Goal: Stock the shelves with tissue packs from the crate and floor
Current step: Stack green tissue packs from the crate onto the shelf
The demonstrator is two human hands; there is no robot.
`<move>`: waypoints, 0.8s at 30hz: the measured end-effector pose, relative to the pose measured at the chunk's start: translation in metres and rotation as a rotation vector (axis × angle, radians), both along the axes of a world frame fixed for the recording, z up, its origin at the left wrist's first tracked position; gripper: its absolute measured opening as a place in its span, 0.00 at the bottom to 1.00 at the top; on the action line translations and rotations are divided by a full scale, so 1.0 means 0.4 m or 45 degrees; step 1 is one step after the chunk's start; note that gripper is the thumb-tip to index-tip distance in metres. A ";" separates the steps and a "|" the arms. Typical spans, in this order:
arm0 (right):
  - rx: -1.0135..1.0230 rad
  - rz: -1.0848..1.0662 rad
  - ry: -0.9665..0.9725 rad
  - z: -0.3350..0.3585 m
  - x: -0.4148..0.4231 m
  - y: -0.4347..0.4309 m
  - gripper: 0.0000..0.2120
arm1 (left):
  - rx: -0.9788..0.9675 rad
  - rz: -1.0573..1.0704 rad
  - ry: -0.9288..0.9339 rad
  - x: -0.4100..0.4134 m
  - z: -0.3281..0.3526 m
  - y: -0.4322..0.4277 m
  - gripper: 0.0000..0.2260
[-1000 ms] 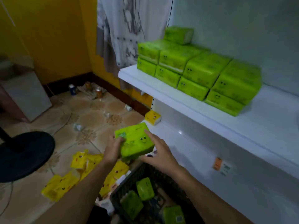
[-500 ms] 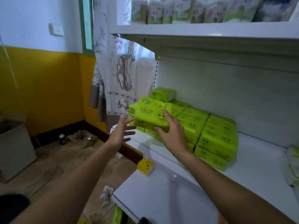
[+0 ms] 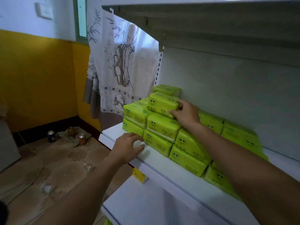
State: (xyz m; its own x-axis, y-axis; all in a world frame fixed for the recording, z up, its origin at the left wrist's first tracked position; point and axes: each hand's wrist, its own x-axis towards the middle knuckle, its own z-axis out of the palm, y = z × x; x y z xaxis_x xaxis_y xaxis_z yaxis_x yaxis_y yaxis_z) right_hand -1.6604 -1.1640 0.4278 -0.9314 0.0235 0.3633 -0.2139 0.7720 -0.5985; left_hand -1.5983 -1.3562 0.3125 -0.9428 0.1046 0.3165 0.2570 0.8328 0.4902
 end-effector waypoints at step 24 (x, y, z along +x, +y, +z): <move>-0.218 0.071 -0.117 0.012 -0.083 -0.069 0.31 | -0.273 0.053 -0.238 -0.038 -0.049 -0.029 0.27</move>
State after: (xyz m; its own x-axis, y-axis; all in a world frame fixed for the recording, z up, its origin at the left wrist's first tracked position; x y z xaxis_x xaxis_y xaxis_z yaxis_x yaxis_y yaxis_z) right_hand -1.6936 -1.1915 0.4325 -0.9620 0.0248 0.2719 -0.1922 0.6459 -0.7388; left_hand -1.6135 -1.3677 0.2928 -0.9876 0.1101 0.1120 0.1421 0.9305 0.3376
